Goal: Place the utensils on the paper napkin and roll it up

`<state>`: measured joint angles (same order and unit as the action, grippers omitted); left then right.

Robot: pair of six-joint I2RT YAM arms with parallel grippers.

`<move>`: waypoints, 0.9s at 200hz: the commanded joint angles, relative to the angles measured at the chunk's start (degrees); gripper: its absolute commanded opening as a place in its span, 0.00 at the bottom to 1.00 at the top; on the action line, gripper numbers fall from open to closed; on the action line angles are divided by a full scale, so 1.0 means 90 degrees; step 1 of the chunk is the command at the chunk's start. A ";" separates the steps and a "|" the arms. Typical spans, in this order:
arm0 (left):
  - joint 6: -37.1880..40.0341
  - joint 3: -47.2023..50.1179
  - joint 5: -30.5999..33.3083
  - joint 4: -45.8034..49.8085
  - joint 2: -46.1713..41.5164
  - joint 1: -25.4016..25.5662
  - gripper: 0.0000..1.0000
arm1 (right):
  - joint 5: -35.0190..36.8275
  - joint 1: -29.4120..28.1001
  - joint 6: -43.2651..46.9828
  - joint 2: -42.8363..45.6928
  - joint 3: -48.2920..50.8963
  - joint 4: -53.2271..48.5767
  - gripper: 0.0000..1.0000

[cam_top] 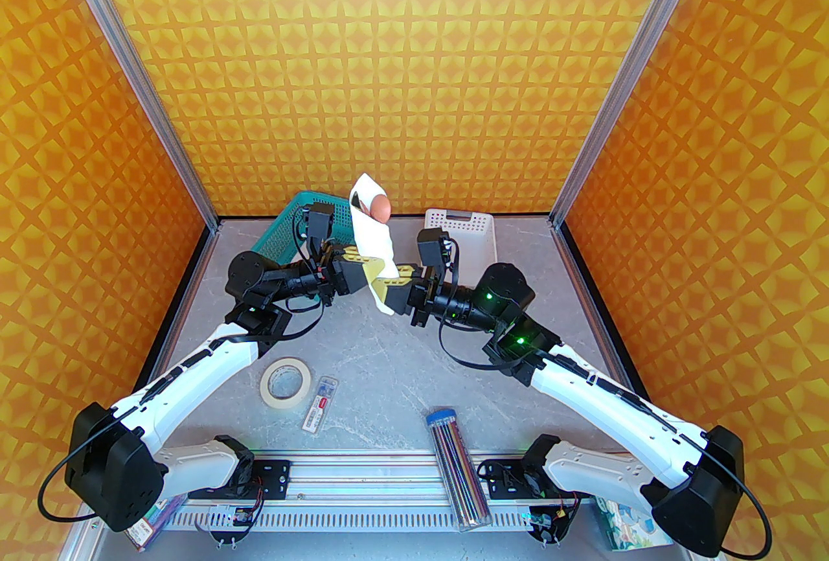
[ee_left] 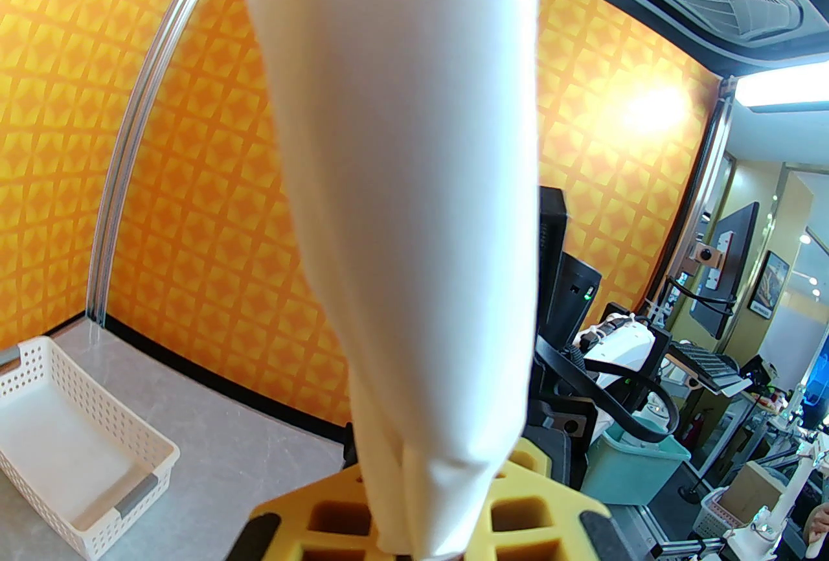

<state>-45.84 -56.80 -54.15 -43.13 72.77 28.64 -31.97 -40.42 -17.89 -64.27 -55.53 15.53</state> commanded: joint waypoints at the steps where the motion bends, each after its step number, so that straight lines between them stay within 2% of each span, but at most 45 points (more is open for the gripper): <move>1: 0.0123 -0.0207 0.0079 0.0103 -0.0205 -0.0105 0.05 | -0.0177 -0.0020 0.0162 0.0216 -0.0107 -0.0413 0.36; 20: 0.0096 -0.0180 0.0079 0.0123 -0.0232 -0.0192 0.03 | -0.0213 -0.0020 0.0221 0.0344 -0.0142 -0.0628 0.51; 40: 0.0048 -0.0129 0.0087 0.0185 -0.0309 -0.0388 0.00 | -0.0079 -0.0010 0.0465 0.0515 -0.0274 -0.1261 0.61; 81: 0.0254 -0.0135 -0.0121 0.1173 -0.0597 -0.0942 0.00 | 0.0434 0.0256 0.0833 0.1134 -0.0333 -0.2280 0.71; 129: 0.1360 -0.0679 -0.0684 0.3814 -0.0659 -0.1717 0.00 | 0.0746 0.0892 0.0905 0.1209 -0.0397 -0.3138 0.73; 180: 0.3302 -0.2144 -0.1063 0.7141 -0.0050 -0.2659 0.00 | 0.0986 0.1445 0.0926 0.0687 -0.0401 -0.3641 0.77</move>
<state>-28.10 -69.38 -60.40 2.07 69.43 7.94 -25.21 -29.28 -10.48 -56.10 -58.35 -13.06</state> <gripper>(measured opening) 0.126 0.762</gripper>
